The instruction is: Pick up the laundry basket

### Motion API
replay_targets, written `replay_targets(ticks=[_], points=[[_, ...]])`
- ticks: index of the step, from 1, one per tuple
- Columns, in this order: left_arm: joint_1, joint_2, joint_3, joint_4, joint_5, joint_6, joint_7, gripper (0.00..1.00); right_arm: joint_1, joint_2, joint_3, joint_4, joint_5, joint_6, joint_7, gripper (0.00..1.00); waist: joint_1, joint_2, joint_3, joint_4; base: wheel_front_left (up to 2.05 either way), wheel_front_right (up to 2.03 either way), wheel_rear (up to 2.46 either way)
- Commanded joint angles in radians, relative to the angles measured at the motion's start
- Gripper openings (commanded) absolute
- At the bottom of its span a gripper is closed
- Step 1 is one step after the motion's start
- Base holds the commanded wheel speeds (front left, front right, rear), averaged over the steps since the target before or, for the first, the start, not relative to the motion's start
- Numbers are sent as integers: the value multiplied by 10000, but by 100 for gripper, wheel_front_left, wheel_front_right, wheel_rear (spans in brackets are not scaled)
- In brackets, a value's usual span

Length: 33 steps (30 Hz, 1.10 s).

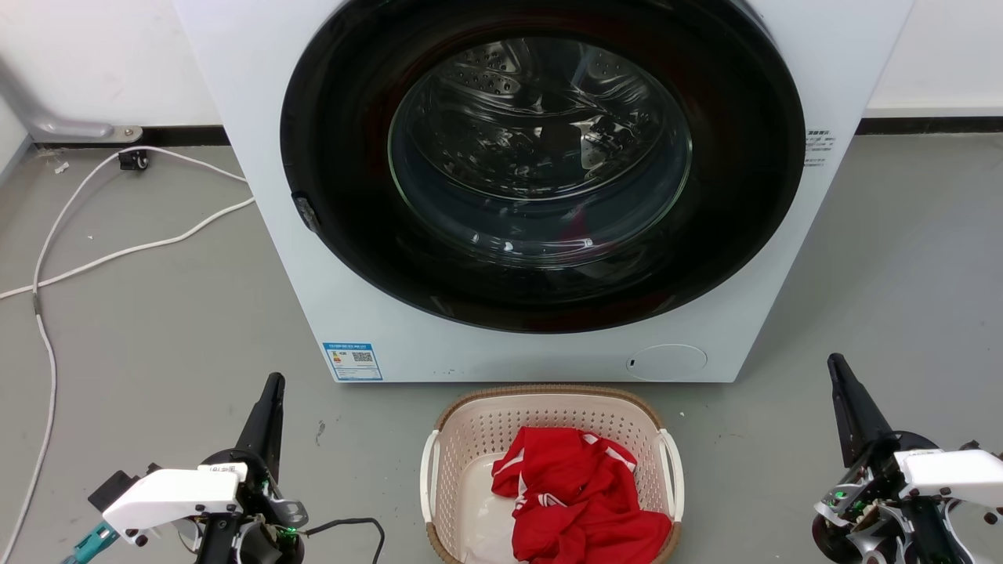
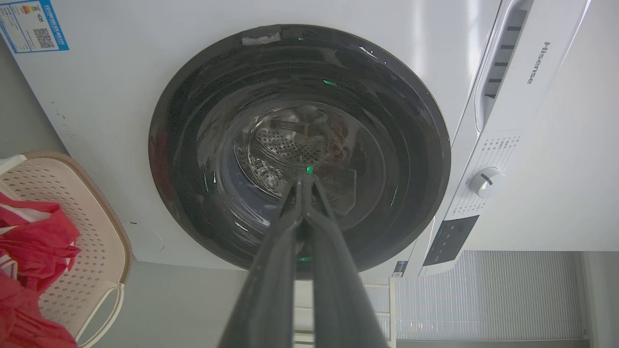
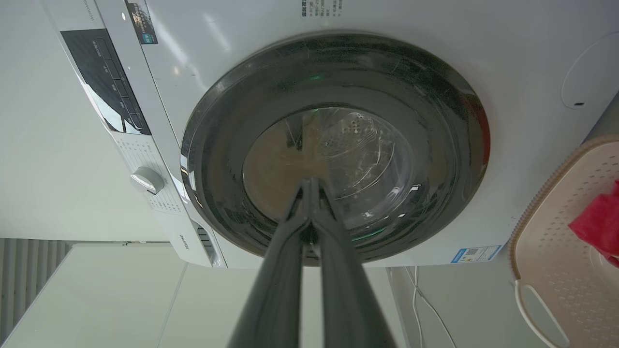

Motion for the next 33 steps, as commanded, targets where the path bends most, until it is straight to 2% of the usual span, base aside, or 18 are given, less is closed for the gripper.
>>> replay_targets(ticks=[1,33], points=[[-99,-3,38,13,46,0,8,0,-129,40,-14,15,-27,4,38,0,0,0,0,0,0,0,0],[-101,-14,52,13,59,-1,27,0,-130,43,-22,16,-31,4,40,0,0,0,0,0,0,0,0]])
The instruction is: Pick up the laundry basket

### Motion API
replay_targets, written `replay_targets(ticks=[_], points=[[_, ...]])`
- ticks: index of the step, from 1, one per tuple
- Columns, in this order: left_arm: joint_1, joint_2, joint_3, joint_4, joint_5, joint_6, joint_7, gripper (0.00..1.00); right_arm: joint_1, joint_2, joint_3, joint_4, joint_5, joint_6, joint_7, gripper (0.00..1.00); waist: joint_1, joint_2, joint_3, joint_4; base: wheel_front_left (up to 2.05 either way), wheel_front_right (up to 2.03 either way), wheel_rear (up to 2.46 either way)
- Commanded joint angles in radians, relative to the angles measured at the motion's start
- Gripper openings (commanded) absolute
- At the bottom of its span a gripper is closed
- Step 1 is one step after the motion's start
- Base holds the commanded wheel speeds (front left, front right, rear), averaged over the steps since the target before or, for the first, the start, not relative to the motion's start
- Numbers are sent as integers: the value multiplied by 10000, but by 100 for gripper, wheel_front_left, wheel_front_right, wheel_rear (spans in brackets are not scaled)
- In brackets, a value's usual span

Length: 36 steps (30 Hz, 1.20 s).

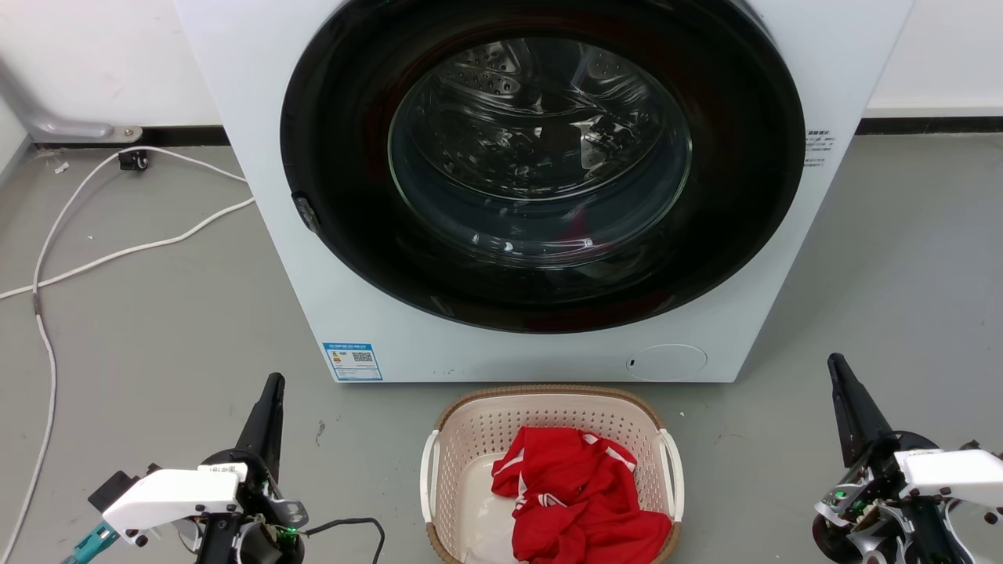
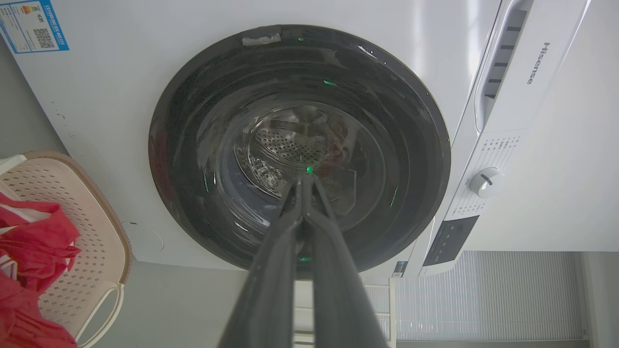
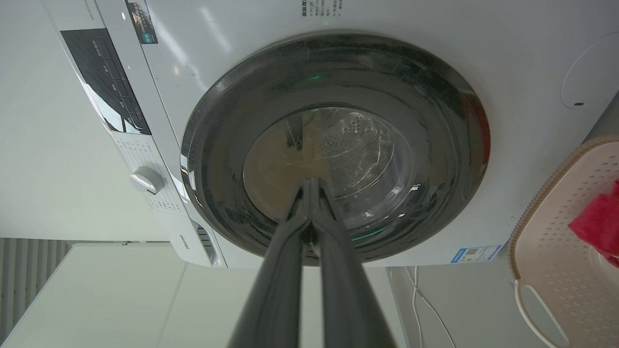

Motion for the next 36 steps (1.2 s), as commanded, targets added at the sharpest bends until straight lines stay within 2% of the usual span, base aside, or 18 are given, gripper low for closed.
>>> replay_targets(ticks=[1,9,10,17,22,28,36], points=[[-100,-5,35,11,46,0,24,0,-129,34,-12,16,-19,4,27,0,0,-1,0,0,0,0,0],[0,-2,2,0,0,0,-1,0,1,2,-1,-1,-3,0,-1,0,0,-1,0,0,0,0,0],[21,-6,-15,38,-2,0,-6,100,24,2,9,33,-4,2,-5,100,0,-1,0,0,0,0,0],[98,-22,-431,49,14,0,-314,100,293,10,268,-80,-231,0,-320,100,0,-1,-5,-2,0,0,0],[114,-20,-737,-37,424,0,-566,100,463,10,387,-224,-685,0,-567,100,0,-1,-19,6,0,0,0],[147,14,-1024,-86,1795,0,-842,100,650,11,400,-431,-1716,1,-842,100,0,-1,-48,29,0,0,0],[320,-12,-1122,-327,3811,1,-1181,100,864,11,440,-760,-3725,1,-1172,100,0,-1,-99,74,0,0,0]])
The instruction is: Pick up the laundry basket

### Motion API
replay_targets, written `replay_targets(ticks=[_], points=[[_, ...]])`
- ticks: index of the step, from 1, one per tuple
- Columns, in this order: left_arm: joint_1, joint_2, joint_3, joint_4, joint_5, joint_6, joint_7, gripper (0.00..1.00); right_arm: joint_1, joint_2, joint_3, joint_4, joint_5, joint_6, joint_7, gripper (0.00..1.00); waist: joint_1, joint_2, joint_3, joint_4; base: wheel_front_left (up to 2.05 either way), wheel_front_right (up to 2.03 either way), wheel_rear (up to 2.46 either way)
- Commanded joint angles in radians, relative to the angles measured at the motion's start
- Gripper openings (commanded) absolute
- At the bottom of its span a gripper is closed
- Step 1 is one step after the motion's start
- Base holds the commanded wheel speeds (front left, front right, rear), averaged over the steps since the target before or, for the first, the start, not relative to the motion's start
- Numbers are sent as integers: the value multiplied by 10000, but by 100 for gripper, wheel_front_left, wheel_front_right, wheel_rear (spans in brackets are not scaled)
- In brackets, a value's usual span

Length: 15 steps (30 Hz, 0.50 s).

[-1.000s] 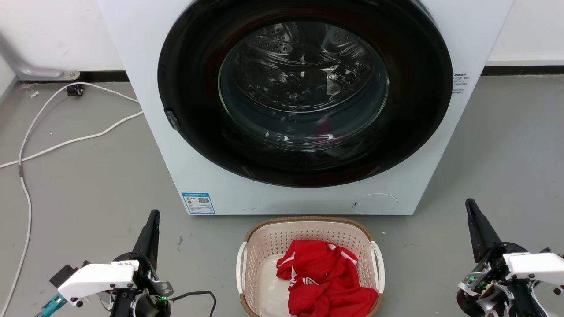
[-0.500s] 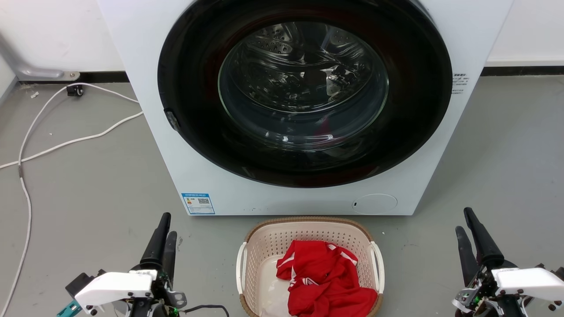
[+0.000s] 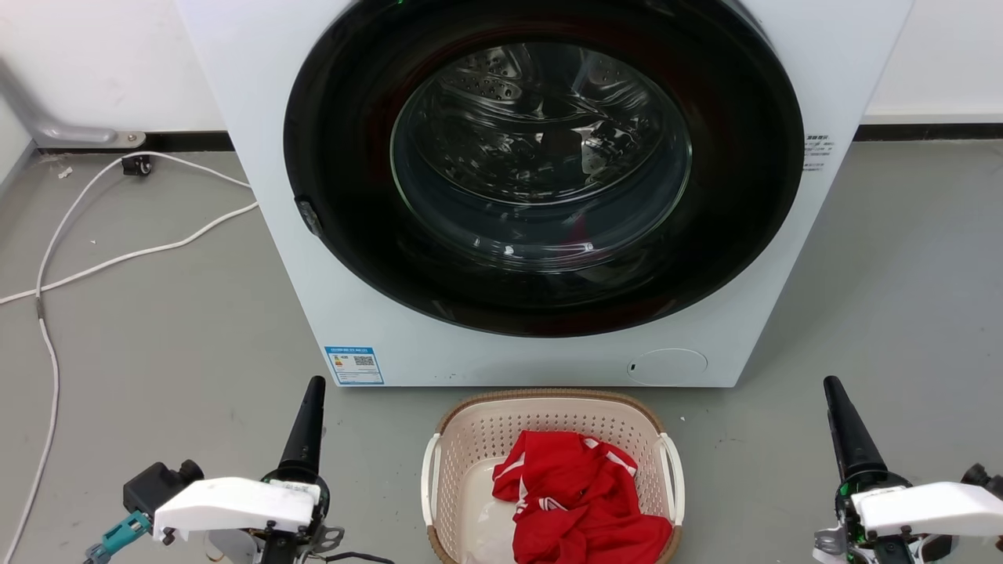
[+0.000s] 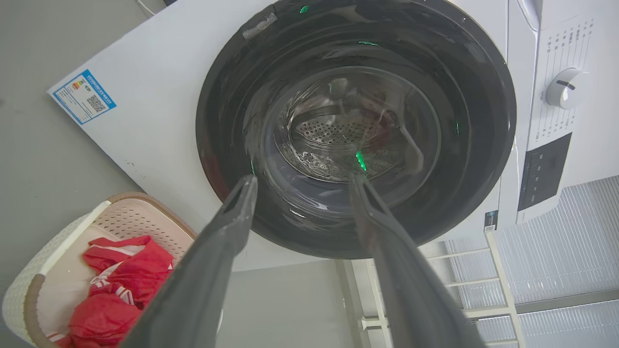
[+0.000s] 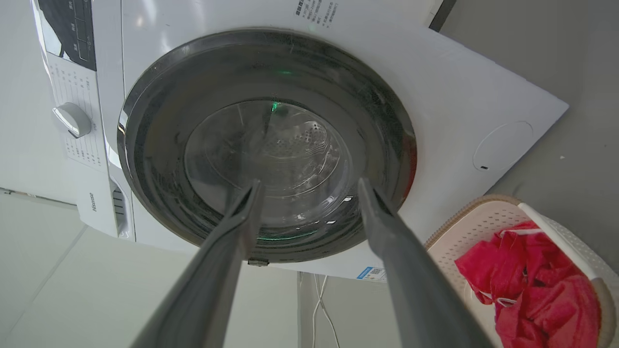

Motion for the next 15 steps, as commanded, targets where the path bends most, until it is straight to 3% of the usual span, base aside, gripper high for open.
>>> replay_targets(ticks=[1,15], points=[[-53,30,-54,-217,452,6,-102,100,-49,-33,29,-273,-524,1,-76,100,0,0,-5,12,0,0,0],[57,28,-587,-202,3214,267,-623,100,114,-32,65,-718,-4061,1,-131,100,0,0,-57,122,0,0,0]])
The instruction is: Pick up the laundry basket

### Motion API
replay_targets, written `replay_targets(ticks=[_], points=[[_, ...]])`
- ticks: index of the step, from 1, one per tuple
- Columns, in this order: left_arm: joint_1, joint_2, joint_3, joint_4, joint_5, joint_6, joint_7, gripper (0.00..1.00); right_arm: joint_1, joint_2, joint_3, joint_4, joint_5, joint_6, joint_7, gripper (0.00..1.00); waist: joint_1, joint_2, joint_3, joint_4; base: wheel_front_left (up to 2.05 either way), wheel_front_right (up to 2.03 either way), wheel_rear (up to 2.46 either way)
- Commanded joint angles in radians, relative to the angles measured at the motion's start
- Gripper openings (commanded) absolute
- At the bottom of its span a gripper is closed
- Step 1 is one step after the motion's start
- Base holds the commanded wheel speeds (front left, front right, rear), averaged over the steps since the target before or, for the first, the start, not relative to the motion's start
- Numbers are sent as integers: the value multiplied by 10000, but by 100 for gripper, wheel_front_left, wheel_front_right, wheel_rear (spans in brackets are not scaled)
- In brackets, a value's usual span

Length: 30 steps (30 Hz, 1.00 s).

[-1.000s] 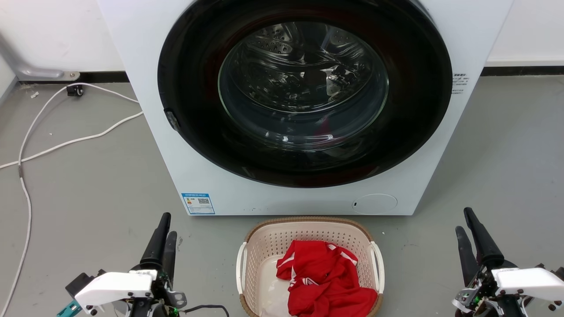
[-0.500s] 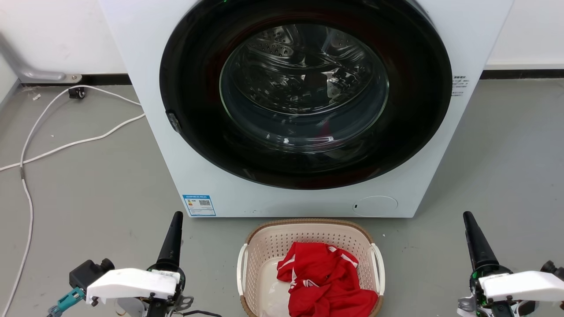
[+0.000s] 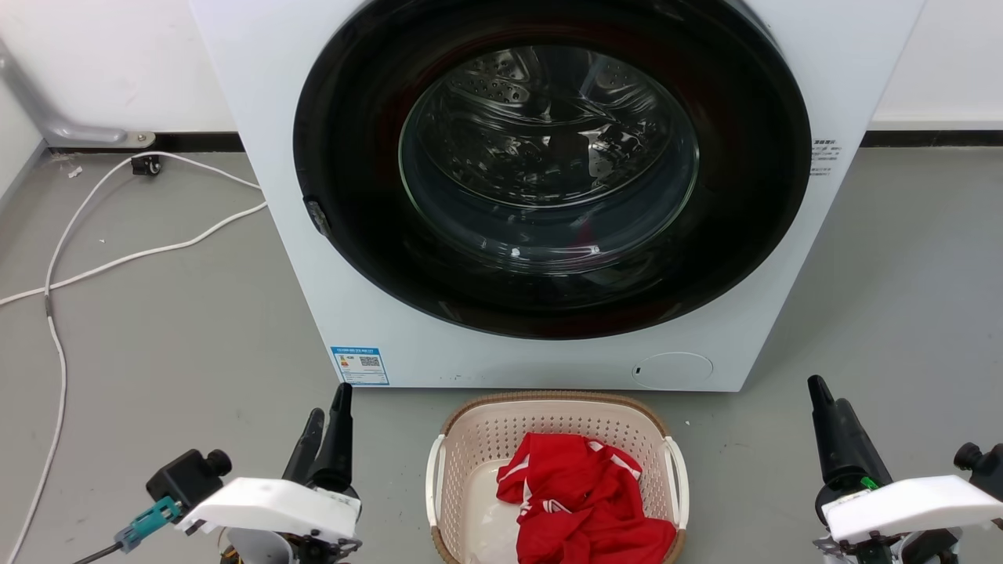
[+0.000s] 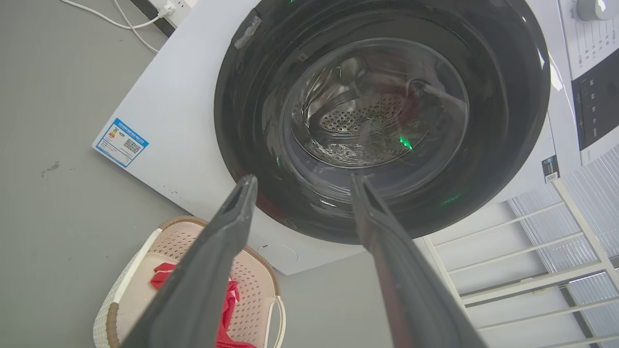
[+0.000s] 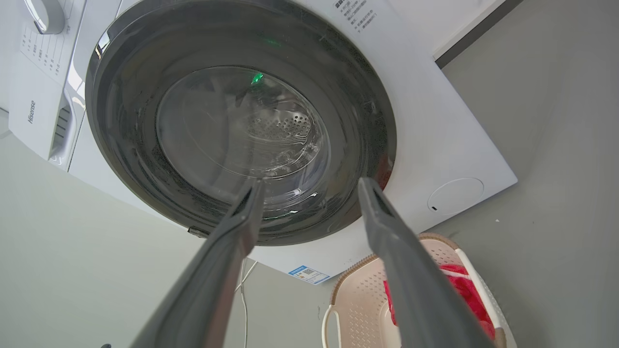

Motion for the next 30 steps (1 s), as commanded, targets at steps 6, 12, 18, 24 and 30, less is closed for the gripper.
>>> replay_targets(ticks=[6,12,18,24,30], points=[[-50,30,-236,-32,1200,101,-240,100,-3,-32,-48,-245,-1391,1,-55,100,0,0,-21,33,0,0,0],[-82,33,-404,53,2163,193,-431,100,41,-31,-62,-218,-2489,2,-128,100,0,0,-44,76,0,0,0],[-110,44,-562,125,2992,265,-613,100,70,-31,-121,-106,-3353,2,-173,100,0,0,-71,113,0,0,0],[-98,45,-715,182,3735,332,-784,100,78,-30,-171,-21,-4198,2,-271,100,0,0,-104,133,0,0,0],[-87,45,-866,282,4410,399,-950,100,83,-29,-162,1,-5023,1,-437,100,0,0,-136,146,0,0,0]])
